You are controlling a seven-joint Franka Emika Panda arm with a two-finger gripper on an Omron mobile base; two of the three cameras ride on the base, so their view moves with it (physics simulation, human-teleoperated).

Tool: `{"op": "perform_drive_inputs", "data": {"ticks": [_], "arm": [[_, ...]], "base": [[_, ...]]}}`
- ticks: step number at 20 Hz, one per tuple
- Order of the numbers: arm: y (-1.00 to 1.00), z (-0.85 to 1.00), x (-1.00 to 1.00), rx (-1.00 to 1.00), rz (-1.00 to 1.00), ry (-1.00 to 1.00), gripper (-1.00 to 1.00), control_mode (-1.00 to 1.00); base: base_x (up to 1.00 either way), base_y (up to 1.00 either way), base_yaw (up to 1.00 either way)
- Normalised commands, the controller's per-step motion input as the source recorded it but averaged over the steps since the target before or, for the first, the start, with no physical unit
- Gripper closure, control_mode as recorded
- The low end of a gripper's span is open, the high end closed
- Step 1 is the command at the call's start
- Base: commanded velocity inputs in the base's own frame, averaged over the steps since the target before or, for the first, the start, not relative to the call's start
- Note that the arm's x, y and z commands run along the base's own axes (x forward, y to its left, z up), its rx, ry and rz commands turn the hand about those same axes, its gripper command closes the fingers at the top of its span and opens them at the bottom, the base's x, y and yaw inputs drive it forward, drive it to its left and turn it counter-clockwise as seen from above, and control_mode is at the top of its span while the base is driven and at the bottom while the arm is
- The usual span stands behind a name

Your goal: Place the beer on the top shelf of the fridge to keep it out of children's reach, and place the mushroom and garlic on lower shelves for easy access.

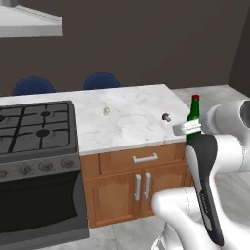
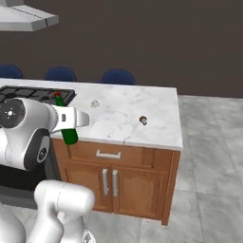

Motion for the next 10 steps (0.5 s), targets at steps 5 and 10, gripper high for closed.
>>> {"op": "perform_drive_inputs", "data": {"ticks": [5,10], "arm": [[0.0,0.0,0.0,0.0,0.0,0.0,1.0,1.0],[0.0,0.0,0.0,0.0,0.0,0.0,1.0,1.0]], "base": [[-0.01,-0.17,-0.4],[0.0,-0.12,-0.59]]}}
